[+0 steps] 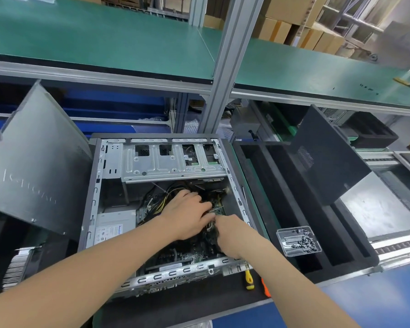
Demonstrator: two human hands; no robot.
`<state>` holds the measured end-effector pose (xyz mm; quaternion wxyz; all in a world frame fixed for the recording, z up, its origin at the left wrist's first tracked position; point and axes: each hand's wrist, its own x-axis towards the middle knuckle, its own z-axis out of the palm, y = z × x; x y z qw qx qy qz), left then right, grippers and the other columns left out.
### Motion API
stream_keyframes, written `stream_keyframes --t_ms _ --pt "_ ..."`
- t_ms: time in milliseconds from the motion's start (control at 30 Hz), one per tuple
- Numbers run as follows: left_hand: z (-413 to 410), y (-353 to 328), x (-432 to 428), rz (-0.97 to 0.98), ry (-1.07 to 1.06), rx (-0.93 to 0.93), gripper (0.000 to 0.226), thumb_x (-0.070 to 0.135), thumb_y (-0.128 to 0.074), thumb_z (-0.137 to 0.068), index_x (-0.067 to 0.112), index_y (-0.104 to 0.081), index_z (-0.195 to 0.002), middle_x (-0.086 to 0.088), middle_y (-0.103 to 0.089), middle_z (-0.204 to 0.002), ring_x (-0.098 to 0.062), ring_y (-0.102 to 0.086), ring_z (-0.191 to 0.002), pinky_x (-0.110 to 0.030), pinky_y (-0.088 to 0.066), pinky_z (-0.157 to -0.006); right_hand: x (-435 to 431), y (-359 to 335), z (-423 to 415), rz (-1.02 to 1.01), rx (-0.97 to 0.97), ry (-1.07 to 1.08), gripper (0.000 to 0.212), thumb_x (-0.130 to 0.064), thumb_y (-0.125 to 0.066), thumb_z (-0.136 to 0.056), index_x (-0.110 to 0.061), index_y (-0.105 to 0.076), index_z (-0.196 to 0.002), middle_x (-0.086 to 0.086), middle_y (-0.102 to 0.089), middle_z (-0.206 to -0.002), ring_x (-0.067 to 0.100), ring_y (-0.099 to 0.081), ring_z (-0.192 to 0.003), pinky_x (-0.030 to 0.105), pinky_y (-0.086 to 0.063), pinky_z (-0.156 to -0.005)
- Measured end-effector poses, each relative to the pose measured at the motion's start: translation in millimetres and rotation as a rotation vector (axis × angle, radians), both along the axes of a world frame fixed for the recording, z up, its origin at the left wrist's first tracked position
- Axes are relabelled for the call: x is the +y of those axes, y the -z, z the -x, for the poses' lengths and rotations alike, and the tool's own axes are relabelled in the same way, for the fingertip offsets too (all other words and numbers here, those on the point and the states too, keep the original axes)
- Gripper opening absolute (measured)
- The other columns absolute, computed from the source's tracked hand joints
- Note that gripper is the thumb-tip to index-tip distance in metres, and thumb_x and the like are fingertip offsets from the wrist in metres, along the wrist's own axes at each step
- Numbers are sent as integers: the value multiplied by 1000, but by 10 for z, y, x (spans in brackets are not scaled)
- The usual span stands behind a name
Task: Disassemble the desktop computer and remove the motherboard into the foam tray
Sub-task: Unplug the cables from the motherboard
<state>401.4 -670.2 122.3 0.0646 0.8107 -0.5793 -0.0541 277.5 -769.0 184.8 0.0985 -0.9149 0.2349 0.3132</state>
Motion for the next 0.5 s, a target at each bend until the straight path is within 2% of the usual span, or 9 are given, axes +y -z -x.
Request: stream_keyframes --t_ms 33,133,267,300,400,500 --pt "11 -11 -19 -5 -29 21 44 55 -29 -106 28 -63 -109 -1 -67 -104 -27 -58 -114 -43 -35 -109 28 5 -40 96 -1 -66 33 -7 -48 -103 -3 -48 -136 16 -57 -129 28 -62 -105 23 -46 -66" --pt "37 -40 -108 0 -142 133 27 43 -42 -101 29 -65 -101 0 -66 -95 -30 -59 -104 -43 -37 -100 11 130 -221 318 -51 -225 42 -8 -57 -100 3 -44 -138 19 -51 -135 30 -56 -121 33 -49 -94" --pt "-16 -17 -204 8 -209 235 8 34 -52 -89 33 -57 -95 3 -58 -92 -29 -59 -104 -43 -34 -94 -134 262 -520 413 7 -359 43 -11 -56 -101 4 -49 -141 23 -52 -140 34 -48 -130 41 -45 -109" --pt "-31 15 -219 9 -218 256 13 35 -54 -86 29 -56 -98 0 -58 -99 -29 -57 -107 -44 -33 -95 -172 283 -575 416 47 -383 44 -11 -54 -102 4 -48 -143 23 -49 -143 36 -45 -133 43 -44 -111" --pt "-62 139 -240 -46 -228 286 50 44 -55 -84 19 -52 -127 -7 -52 -127 -31 -47 -120 -47 -31 -101 -278 355 -683 459 135 -447 54 -14 -56 -102 2 -40 -151 22 -38 -152 36 -38 -141 44 -39 -116" --pt "-84 228 -244 -75 -207 273 63 52 -46 -88 19 -47 -141 -8 -48 -141 -33 -43 -128 -50 -29 -105 -326 432 -729 539 173 -481 64 -20 -59 -101 1 -33 -155 21 -35 -154 35 -36 -143 43 -36 -118"
